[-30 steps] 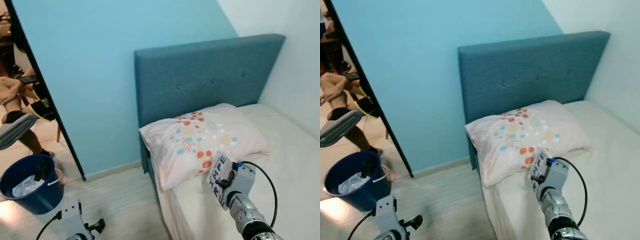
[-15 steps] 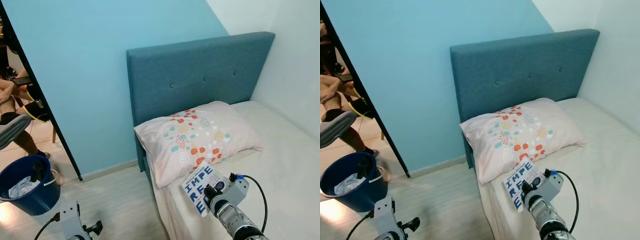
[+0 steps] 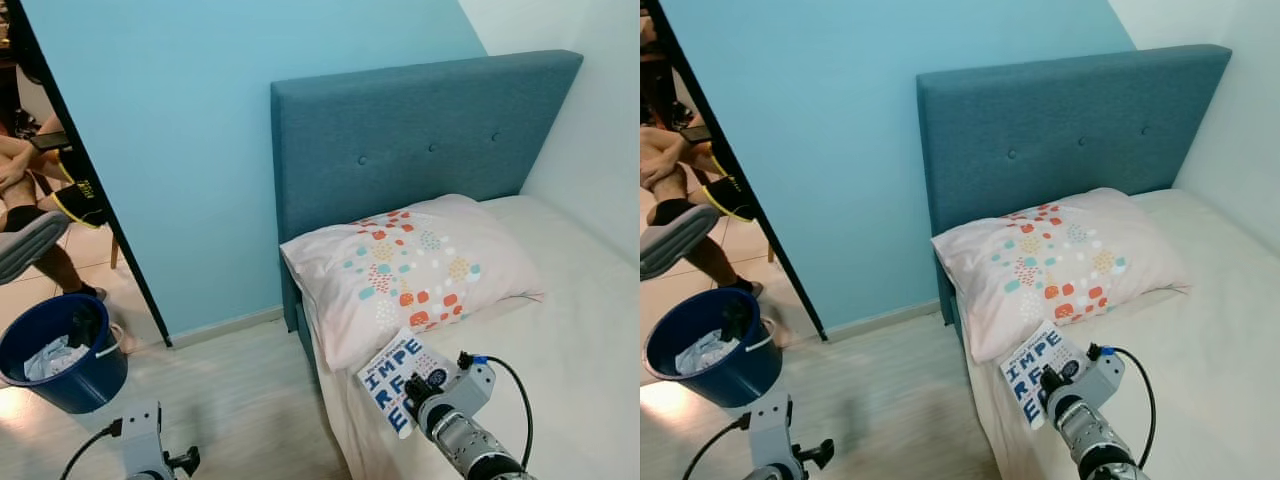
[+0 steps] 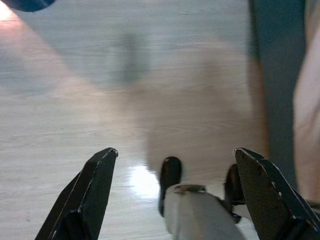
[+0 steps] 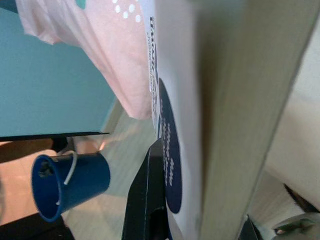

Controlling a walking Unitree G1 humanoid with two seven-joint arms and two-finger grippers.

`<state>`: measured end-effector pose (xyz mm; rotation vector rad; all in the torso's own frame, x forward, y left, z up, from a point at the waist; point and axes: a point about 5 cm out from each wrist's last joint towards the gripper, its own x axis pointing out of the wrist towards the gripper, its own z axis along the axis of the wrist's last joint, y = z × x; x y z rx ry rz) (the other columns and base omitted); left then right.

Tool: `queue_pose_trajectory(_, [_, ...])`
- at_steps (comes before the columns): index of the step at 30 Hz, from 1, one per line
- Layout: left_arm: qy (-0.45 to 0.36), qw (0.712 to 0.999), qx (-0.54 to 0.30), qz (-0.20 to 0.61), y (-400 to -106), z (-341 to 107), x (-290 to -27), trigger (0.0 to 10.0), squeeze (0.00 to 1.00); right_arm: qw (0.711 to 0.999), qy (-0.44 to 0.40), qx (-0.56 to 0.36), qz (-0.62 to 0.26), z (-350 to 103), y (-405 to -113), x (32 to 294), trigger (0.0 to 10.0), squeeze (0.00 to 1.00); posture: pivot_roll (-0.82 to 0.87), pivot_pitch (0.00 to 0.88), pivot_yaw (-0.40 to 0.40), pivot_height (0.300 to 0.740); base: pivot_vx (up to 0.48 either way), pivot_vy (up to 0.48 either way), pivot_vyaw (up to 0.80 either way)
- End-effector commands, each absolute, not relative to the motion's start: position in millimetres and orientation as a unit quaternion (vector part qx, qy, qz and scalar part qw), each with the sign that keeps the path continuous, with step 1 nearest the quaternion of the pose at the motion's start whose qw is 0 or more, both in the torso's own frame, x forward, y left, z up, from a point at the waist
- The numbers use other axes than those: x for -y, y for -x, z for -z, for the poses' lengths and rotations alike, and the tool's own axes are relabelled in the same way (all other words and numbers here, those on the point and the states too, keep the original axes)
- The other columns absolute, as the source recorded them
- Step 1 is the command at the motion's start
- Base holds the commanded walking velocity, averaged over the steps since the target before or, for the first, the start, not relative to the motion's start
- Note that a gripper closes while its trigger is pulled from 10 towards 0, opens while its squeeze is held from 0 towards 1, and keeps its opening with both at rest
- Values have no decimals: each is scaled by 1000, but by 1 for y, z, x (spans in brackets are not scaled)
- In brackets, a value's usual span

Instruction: Clean up the room

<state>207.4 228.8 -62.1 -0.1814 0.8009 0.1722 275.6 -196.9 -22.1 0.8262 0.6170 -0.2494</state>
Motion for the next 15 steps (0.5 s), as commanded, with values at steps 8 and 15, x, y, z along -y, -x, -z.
queue_pose_trajectory(8, [63, 914, -393, -80, -203, 63, -235, 10000, 0, 861, -413, -269, 126, 18, -279, 202, 10000, 0, -78, 52, 15, 650, 0, 0, 0])
queue_pose_trajectory(15, [59, 918, -386, -70, -208, 60, -231, 10000, 0, 866, -420, -237, 129, 7, -289, 209, 10000, 0, -81, 52, 20, 625, 0, 0, 0])
